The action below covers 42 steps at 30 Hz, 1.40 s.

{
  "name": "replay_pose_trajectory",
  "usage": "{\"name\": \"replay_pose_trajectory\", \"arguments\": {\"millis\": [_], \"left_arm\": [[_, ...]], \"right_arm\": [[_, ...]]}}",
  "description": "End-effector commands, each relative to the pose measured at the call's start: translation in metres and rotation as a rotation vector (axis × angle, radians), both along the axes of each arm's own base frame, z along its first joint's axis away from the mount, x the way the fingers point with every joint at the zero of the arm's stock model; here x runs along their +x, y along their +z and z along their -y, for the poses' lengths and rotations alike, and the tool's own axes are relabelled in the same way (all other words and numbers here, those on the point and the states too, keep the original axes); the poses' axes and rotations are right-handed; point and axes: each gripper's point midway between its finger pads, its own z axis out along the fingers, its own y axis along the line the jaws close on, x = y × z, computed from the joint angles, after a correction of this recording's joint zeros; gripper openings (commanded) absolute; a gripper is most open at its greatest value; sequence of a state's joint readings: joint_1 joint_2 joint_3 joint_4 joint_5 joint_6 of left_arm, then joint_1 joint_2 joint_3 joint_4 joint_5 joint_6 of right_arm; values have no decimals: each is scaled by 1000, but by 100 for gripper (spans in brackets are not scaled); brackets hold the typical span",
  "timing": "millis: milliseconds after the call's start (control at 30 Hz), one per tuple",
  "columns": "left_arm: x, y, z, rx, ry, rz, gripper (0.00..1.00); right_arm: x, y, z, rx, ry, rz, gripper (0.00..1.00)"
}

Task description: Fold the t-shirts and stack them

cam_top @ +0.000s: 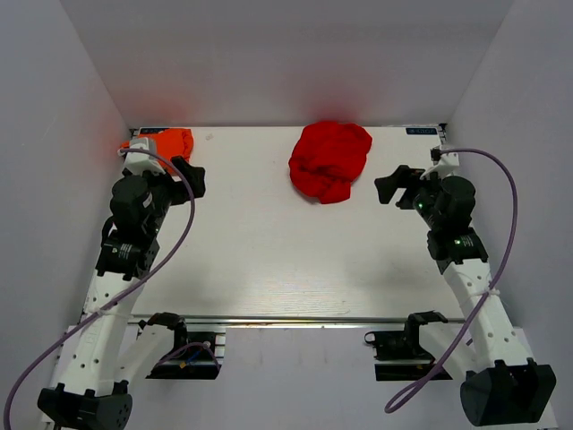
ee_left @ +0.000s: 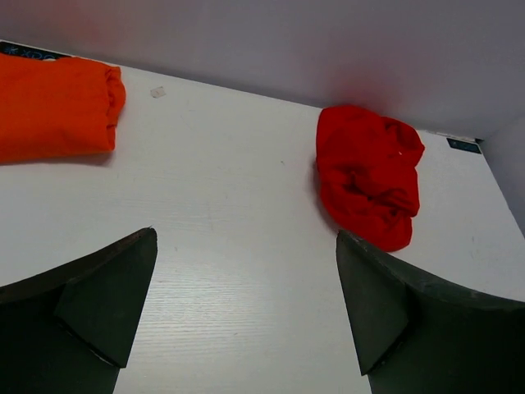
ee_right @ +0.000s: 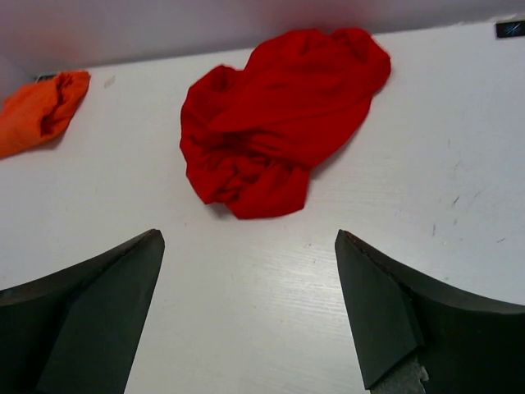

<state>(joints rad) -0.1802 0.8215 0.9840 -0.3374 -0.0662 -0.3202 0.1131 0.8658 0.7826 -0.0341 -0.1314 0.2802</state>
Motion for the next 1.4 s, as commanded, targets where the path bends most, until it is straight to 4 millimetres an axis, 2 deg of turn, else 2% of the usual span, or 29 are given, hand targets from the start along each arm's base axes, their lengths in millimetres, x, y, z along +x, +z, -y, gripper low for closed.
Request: {"name": "replay_pose_trajectory", "arguments": {"millis": [0, 33, 133, 267, 300, 333, 433, 467, 533, 567, 600, 633, 667, 733, 767, 800, 833, 867, 900, 933, 967, 1000, 1033, 1067, 1100, 1133, 1200, 1267, 1367], "left_arm": [[-6, -14, 15, -29, -80, -47, 100], [-5, -16, 18, -30, -93, -56, 100], [-1, -18, 19, -20, -109, -67, 100], [-1, -24, 21, -9, -121, -87, 100], [-1, -24, 23, -11, -133, -88, 100], [-2, -24, 23, -20, -132, -89, 100], [-2, -26, 27, -32, -150, -90, 100], [-2, -32, 28, -41, -148, -106, 100], [-1, -43, 28, -38, -147, -139, 100], [2, -49, 30, -38, -157, -160, 100], [3, -55, 30, -36, -156, -181, 100], [3, -61, 33, -37, -169, -203, 100], [6, -68, 36, -39, -183, -227, 100], [7, -79, 40, -41, -201, -260, 100], [8, -76, 41, -44, -211, -248, 100], [8, -85, 43, -45, -220, -275, 100], [10, -88, 44, -45, -220, -284, 100], [12, -93, 44, -44, -219, -299, 100], [12, -93, 44, -44, -219, -299, 100], [12, -101, 44, -51, -216, -324, 100], [14, -105, 45, -50, -215, -337, 100], [14, -105, 45, -50, -215, -337, 100], [14, -105, 45, -50, -215, -337, 100], [14, -113, 45, -49, -214, -356, 100], [14, -113, 45, -49, -214, -357, 100], [14, -113, 45, -49, -214, -357, 100], [14, -120, 45, -48, -213, -375, 100], [14, -120, 45, -48, -213, -375, 100], [14, -120, 45, -48, -213, -375, 100]], "right_arm": [[-1, 7, -17, 21, 96, -34, 90], [0, 13, -17, 31, 94, -33, 90], [15, 1, -16, 14, 84, -94, 90], [32, -5, -13, -4, 55, -145, 90], [35, 7, -19, -7, 90, -122, 90], [44, -6, -21, -14, 103, -160, 90], [60, -4, -35, -19, 180, -168, 90], [71, -20, -36, -41, 192, -221, 90], [81, -20, -41, -57, 213, -231, 90], [95, -36, -43, -70, 221, -274, 90], [98, -43, -45, -77, 227, -299, 90], [108, -36, -45, -104, 214, -280, 90], [121, -55, -51, -120, 225, -334, 90], [137, -67, -55, -152, 228, -368, 90], [148, -74, -64, -161, 243, -381, 90], [149, -84, -66, -165, 248, -415, 90], [162, -90, -71, -175, 257, -424, 90], [169, -85, -79, -181, 267, -415, 90], [174, -123, -84, -194, 276, -500, 90], [184, -117, -90, -210, 287, -474, 90], [197, -101, -94, -226, 279, -436, 90], [200, -136, -101, -248, 295, -502, 89], [212, -119, -112, -259, 309, -449, 86], [216, -125, -111, -276, 296, -457, 84], [217, -154, -121, -293, 312, -505, 83], [227, -145, -120, -304, 278, -477, 81], [230, -174, -124, -343, 258, -518, 77], [232, -185, -126, -348, 255, -531, 73], [227, -197, -135, -354, 273, -550, 54]]}}
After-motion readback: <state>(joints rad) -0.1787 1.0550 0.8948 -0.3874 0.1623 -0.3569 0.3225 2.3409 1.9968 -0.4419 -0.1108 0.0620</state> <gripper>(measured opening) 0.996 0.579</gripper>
